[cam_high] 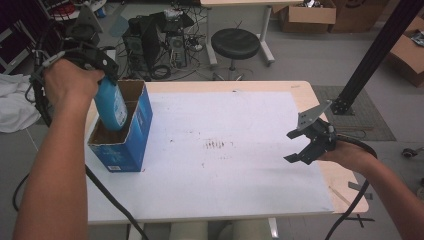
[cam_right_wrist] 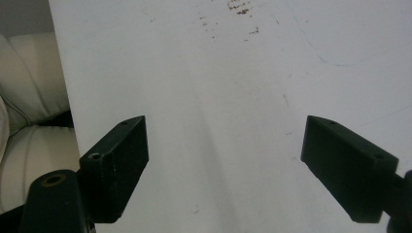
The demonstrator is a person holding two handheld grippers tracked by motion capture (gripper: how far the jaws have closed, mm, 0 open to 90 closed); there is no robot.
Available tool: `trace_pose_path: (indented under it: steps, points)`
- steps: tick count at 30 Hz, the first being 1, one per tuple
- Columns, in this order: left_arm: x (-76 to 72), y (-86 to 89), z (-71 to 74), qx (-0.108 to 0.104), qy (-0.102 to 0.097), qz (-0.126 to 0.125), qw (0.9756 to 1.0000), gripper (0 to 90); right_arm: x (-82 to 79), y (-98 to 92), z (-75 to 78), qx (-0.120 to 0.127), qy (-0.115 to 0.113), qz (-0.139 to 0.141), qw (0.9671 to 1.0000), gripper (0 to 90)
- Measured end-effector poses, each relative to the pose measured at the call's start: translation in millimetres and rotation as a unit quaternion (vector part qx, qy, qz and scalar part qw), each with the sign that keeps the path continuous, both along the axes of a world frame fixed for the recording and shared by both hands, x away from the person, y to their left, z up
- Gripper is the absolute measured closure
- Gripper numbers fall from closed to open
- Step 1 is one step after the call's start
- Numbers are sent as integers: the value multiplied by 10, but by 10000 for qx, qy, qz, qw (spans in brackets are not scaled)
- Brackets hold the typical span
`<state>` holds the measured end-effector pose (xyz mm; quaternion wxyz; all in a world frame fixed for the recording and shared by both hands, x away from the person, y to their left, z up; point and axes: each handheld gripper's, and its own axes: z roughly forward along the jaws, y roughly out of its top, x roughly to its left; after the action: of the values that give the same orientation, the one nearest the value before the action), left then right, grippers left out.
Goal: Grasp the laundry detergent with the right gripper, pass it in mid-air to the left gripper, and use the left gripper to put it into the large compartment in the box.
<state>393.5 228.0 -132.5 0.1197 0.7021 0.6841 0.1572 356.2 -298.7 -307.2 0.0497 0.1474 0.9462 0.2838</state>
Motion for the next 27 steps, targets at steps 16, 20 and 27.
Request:
trace_pose_path:
  steps: [16,20,27]
  points:
    - [61,122,-728,-10,156,-213,9997,378,-13,-13,-77,-45,58,-55,10000,171]
    - [62,128,-914,53,201,-275,9994,379,-13,-16,-80,-43,57,-72,9999,171]
    - [61,149,-1131,33,194,-292,9994,378,-11,2,-120,-75,94,-67,9999,171]
